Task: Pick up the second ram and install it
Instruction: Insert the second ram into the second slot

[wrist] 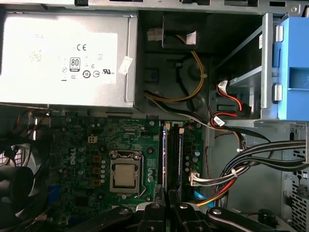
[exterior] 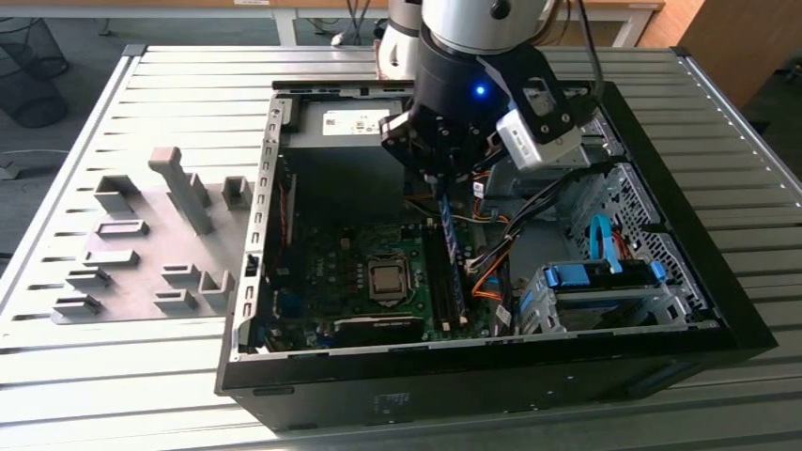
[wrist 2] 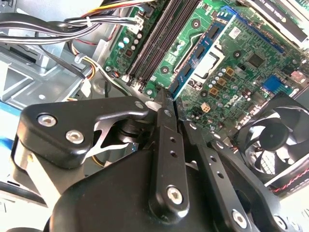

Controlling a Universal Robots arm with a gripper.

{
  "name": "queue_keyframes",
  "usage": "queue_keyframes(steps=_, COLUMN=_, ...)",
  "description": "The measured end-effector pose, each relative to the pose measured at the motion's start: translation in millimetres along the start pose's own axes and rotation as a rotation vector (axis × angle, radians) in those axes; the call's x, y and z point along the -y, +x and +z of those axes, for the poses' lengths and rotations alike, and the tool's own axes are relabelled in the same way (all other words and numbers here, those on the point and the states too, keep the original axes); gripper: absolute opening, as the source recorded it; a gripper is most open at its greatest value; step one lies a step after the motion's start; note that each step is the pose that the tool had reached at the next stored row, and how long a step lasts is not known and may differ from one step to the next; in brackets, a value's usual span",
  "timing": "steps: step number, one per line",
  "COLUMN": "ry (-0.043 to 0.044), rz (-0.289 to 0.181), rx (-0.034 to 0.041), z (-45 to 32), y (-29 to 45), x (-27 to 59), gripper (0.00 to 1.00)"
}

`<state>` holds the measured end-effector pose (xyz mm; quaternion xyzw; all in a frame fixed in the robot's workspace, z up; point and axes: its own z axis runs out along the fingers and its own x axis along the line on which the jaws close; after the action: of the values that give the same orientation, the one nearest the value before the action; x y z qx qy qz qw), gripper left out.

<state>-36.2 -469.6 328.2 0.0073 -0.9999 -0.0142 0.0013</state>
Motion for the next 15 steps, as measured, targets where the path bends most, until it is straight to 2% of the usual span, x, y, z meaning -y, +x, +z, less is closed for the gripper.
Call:
queue_keyframes(steps=8, ry=0.0001, rz=0.001, rx=0.0000, z=6.3, y=0.3, x=4.1, gripper=0.14)
queue_keyframes(steps=15, ry=0.0001, rz=0.013, rx=0.0003, z=18.5, y=0.3, x=5.4, gripper=0.14)
